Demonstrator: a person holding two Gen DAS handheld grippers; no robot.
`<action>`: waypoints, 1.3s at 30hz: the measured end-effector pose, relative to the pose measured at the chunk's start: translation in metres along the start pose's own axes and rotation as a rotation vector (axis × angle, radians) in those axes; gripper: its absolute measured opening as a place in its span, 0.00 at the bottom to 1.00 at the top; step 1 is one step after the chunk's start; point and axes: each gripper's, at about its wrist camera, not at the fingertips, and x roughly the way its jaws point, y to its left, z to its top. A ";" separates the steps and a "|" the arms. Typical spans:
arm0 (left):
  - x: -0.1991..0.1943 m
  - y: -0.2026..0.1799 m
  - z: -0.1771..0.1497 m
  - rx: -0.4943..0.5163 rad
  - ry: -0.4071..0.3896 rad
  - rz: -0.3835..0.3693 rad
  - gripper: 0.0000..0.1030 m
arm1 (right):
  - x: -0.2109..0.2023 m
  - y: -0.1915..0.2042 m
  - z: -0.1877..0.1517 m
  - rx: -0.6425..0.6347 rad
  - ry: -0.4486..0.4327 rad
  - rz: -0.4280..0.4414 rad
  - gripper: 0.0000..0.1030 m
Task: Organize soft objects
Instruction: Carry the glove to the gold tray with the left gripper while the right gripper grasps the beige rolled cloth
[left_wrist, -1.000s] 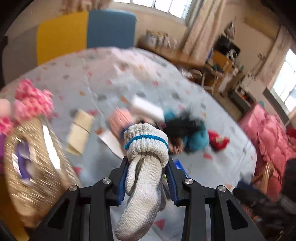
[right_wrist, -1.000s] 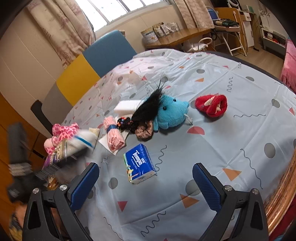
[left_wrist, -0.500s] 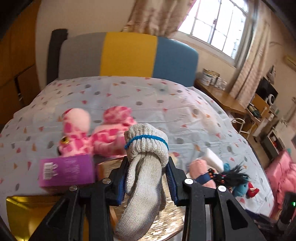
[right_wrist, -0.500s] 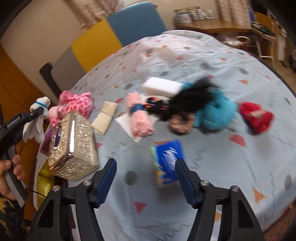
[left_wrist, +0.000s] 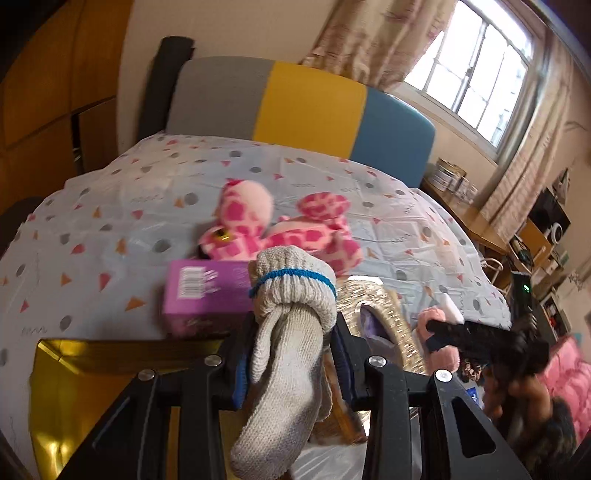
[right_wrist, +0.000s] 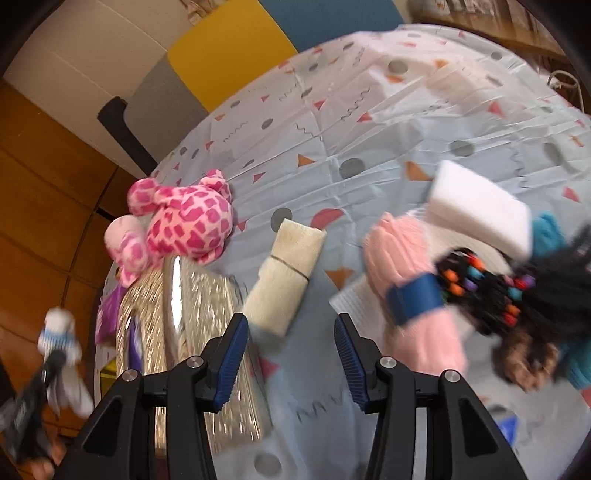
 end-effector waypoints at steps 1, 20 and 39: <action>-0.003 0.007 -0.003 -0.011 -0.001 0.006 0.37 | 0.008 0.000 0.005 0.008 0.009 -0.001 0.48; -0.043 0.099 -0.068 -0.178 0.023 0.133 0.37 | 0.087 0.009 0.037 0.090 0.132 -0.044 0.48; -0.040 0.193 -0.104 -0.287 0.099 0.355 0.40 | 0.091 0.015 0.019 -0.187 0.201 -0.212 0.44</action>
